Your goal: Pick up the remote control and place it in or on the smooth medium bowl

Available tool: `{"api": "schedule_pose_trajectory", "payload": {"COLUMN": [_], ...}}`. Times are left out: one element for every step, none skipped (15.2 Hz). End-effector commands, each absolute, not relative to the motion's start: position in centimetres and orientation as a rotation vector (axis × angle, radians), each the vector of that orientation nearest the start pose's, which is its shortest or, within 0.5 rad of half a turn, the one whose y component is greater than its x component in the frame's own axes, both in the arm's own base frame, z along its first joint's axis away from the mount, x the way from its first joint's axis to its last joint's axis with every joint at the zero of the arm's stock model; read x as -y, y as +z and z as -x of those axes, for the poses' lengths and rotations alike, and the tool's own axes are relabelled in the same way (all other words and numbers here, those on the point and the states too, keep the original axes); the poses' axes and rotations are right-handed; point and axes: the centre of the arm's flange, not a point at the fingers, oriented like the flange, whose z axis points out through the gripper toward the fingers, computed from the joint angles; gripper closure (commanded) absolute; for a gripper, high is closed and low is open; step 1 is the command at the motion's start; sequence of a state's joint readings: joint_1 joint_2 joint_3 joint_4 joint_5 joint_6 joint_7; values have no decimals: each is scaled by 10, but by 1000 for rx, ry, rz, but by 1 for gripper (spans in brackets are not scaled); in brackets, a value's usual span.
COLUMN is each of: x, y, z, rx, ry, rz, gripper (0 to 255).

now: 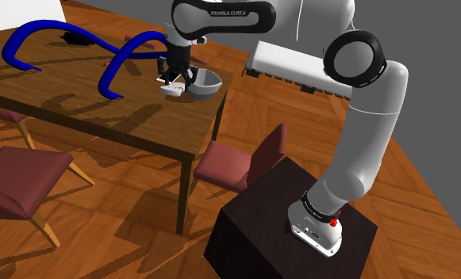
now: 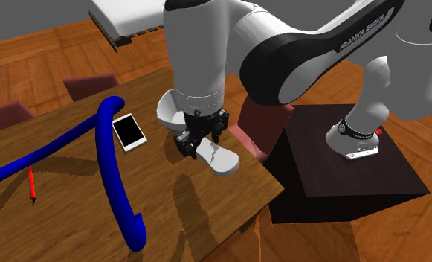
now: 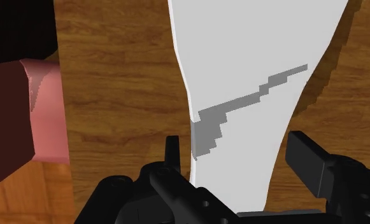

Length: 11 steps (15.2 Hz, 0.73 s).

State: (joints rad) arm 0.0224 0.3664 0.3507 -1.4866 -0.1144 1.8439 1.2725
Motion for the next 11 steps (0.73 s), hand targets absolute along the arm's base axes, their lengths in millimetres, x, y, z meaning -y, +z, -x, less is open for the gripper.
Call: {"api": "schedule_pose_trajectory", "payload": {"x": [-203,-203,-203,-203,-203,-203,-203,-203,-203,-203,-203], "y": [486,491,496,501,507,512,517,522,528,533,534], "z": [-636,-636,-636,-636,-636,-636,-636,-636,-636,-636,-636], "rx": [-1347,-1347,-1347,-1347,-1347,-1347,-1347,-1347,-1347,-1347,-1347], "ry": [0,0,0,0,0,0,0,0,0,0,0], "rz": [2818,2818,2818,2818,2818,2818,2818,2818,2818,2818,2818], "gripper": [255,255,255,255,255,255,255,255,255,255,255]}}
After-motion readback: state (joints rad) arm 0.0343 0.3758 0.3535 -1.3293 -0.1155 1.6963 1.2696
